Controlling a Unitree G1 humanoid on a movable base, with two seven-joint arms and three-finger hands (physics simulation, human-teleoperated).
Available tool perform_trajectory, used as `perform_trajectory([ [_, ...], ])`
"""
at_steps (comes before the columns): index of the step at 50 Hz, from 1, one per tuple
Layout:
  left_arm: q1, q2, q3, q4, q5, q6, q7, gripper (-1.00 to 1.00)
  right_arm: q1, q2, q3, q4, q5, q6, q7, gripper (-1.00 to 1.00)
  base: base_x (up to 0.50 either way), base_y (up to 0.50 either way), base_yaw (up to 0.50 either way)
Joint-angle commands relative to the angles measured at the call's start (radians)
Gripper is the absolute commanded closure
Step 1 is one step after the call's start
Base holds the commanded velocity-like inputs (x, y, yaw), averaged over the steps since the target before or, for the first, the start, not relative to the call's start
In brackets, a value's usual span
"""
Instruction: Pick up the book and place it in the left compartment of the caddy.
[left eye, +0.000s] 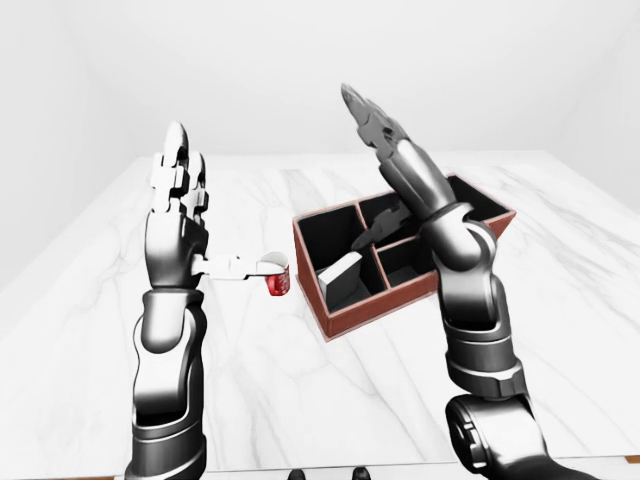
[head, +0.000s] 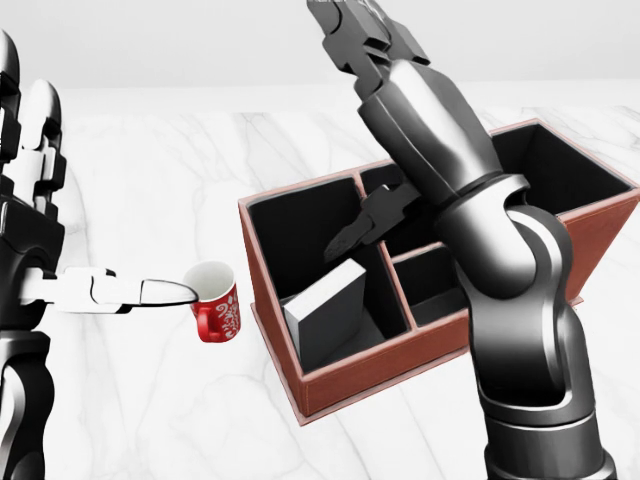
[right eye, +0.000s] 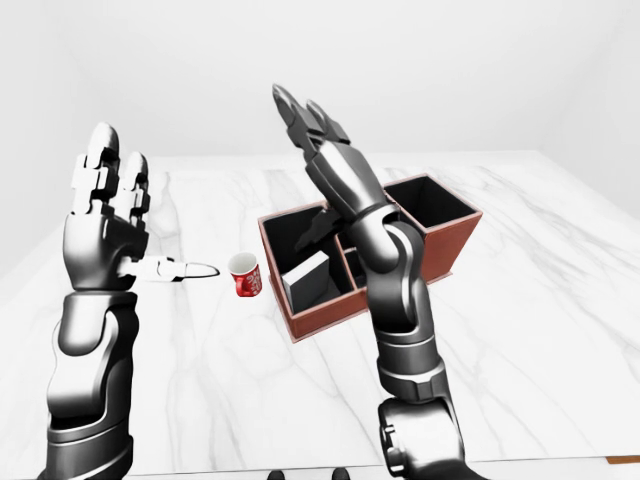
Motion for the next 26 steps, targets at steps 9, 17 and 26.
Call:
perform_trajectory([
  [9, -0.015, 0.001, 0.0, -0.112, 0.011, 0.0, -0.001, -1.0, 0.297, 0.015, -0.077, -0.47, 0.698, 0.108, -0.308, -1.0, 0.0, 0.0, 0.0],
  [17, -0.007, -0.007, -0.011, -0.151, 0.017, 0.0, 0.0, -1.0, 0.469, 0.05, -0.042, -0.532, 0.857, 0.108, -0.368, -1.0, 0.0, 0.0, 0.0],
  [26, -0.012, -0.008, -0.01, -0.173, 0.018, 0.0, -0.003, -1.0, 0.481, 0.051, -0.036, -0.541, 0.893, 0.108, -0.389, -1.0, 0.0, 0.0, 0.0],
])
